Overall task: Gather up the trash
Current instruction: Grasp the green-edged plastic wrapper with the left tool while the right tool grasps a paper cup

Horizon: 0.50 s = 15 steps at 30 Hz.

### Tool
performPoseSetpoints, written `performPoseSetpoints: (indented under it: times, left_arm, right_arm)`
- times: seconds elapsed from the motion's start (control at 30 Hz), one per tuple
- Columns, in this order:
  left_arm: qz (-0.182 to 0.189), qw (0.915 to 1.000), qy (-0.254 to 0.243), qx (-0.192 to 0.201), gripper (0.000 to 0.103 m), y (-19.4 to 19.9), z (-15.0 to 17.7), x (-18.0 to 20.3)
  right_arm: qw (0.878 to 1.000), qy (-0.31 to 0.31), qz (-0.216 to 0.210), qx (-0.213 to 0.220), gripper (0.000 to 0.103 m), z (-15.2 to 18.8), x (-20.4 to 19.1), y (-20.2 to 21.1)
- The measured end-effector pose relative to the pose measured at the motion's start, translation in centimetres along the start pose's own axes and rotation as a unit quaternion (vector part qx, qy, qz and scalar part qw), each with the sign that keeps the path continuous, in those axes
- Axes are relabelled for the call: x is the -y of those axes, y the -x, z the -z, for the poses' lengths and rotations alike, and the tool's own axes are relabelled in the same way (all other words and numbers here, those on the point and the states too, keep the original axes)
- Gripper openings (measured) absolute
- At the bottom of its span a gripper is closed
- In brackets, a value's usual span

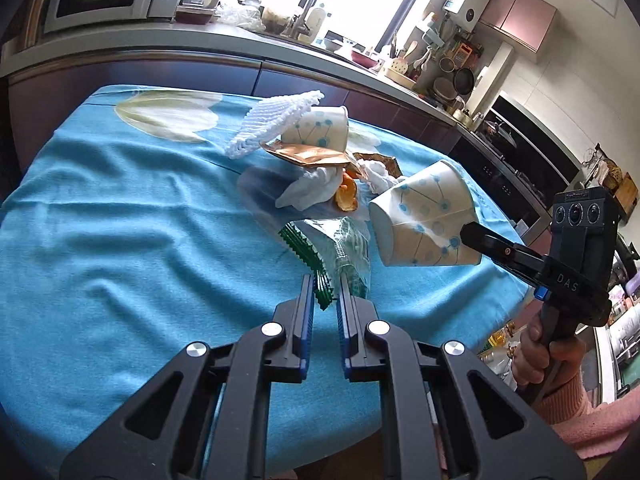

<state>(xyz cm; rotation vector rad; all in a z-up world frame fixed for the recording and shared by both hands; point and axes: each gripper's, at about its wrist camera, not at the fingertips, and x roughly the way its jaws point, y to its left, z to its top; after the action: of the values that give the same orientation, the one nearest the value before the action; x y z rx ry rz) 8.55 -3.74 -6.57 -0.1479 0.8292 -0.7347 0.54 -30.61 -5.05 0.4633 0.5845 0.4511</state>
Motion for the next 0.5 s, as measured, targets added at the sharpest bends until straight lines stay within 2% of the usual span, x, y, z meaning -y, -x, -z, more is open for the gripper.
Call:
performPoseSetpoints:
  times: [0.5]
  left_arm:
    - [-0.048,0.9965,0.040,0.055,0.012,6.8,0.6,-4.6]
  right_arm:
    - [0.997,0.035,-0.055,-0.036,0.002,-0.8,-4.5,-5.2]
